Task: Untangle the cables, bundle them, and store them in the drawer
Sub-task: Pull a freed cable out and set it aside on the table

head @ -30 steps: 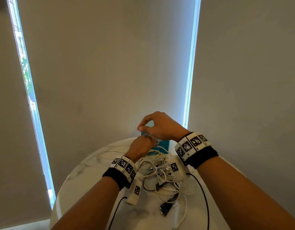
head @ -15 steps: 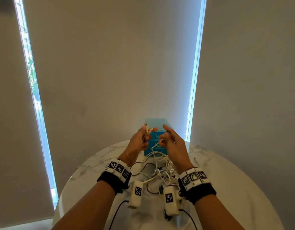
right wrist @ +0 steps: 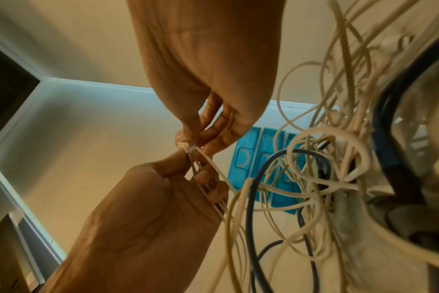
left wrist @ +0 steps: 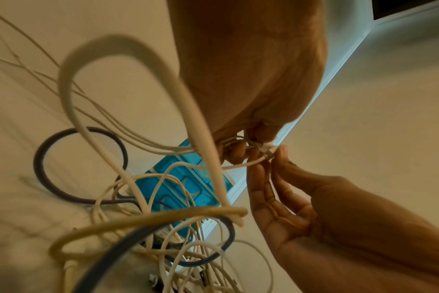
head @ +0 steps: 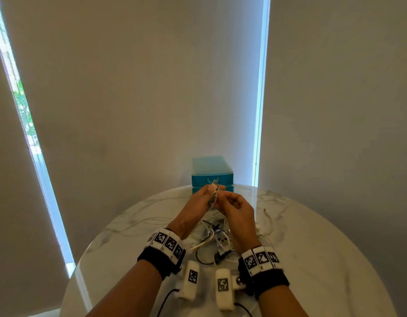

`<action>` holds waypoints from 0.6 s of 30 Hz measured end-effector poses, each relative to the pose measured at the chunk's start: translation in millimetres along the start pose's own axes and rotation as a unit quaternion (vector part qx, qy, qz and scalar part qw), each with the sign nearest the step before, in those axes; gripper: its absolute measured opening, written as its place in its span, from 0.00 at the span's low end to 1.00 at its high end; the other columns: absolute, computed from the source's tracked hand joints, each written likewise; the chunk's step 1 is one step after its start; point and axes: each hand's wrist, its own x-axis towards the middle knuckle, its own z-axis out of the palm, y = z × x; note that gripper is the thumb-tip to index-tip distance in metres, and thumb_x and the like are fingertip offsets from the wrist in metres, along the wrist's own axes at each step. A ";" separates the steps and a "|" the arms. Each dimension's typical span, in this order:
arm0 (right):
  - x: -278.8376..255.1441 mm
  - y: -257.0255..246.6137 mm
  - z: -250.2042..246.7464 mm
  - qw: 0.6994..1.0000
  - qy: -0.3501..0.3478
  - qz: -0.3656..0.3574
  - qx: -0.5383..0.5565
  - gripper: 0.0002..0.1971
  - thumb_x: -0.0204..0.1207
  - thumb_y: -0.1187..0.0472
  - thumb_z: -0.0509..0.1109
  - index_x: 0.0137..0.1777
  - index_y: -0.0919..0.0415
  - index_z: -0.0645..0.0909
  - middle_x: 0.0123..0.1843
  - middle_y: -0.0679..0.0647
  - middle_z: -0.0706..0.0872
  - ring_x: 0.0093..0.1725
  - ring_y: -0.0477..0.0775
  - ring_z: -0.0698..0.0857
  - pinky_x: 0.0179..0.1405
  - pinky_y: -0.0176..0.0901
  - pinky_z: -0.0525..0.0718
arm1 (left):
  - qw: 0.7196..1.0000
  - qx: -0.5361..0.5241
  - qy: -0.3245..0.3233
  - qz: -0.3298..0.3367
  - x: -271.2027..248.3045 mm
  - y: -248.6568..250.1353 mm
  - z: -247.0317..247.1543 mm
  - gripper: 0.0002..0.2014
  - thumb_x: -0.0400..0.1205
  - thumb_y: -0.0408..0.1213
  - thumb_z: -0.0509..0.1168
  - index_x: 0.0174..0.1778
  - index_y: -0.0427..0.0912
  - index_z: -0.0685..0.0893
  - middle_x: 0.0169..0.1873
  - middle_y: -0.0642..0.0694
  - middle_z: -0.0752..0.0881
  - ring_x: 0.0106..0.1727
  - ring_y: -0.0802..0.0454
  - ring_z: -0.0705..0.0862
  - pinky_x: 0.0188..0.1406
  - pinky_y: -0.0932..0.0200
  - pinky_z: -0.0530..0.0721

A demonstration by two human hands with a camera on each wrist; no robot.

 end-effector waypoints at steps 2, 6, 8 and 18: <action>4.5 1.5 -5.2 1.000 0.012 0.015 0.025 0.13 0.82 0.57 0.81 0.61 0.63 0.90 0.55 0.58 0.96 0.59 0.59 0.95 0.56 0.47 0.93 | 1.000 0.016 -0.013 0.014 4.1 -1.0 2.9 0.20 0.97 0.48 0.53 0.74 0.47 0.88 0.68 0.48 0.91 0.70 0.53 0.89 0.68 0.60 0.86; 4.3 3.8 -15.2 0.999 0.024 0.019 0.027 0.14 0.85 0.55 0.78 0.65 0.60 0.90 0.58 0.54 0.97 0.61 0.55 0.95 0.58 0.47 0.92 | 0.995 0.080 -0.026 0.048 7.4 -5.9 4.8 0.14 0.95 0.49 0.59 0.69 0.58 0.90 0.67 0.53 0.89 0.70 0.57 0.87 0.73 0.56 0.83; 2.1 3.4 -17.0 0.998 0.020 0.028 0.061 0.13 0.87 0.57 0.75 0.69 0.60 0.89 0.60 0.55 0.96 0.62 0.55 0.95 0.60 0.46 0.92 | 0.990 0.119 -0.013 0.075 6.0 -9.2 7.5 0.12 0.95 0.48 0.62 0.64 0.65 0.90 0.65 0.52 0.89 0.67 0.58 0.86 0.69 0.60 0.82; -11.0 4.6 -15.8 0.999 -0.025 0.017 0.026 0.17 0.84 0.54 0.78 0.71 0.54 0.90 0.63 0.51 0.95 0.67 0.51 0.93 0.69 0.51 0.91 | 0.992 0.060 0.070 0.083 4.0 -4.2 18.1 0.10 0.90 0.49 0.70 0.60 0.57 0.96 0.57 0.50 0.92 0.61 0.53 0.91 0.70 0.46 0.90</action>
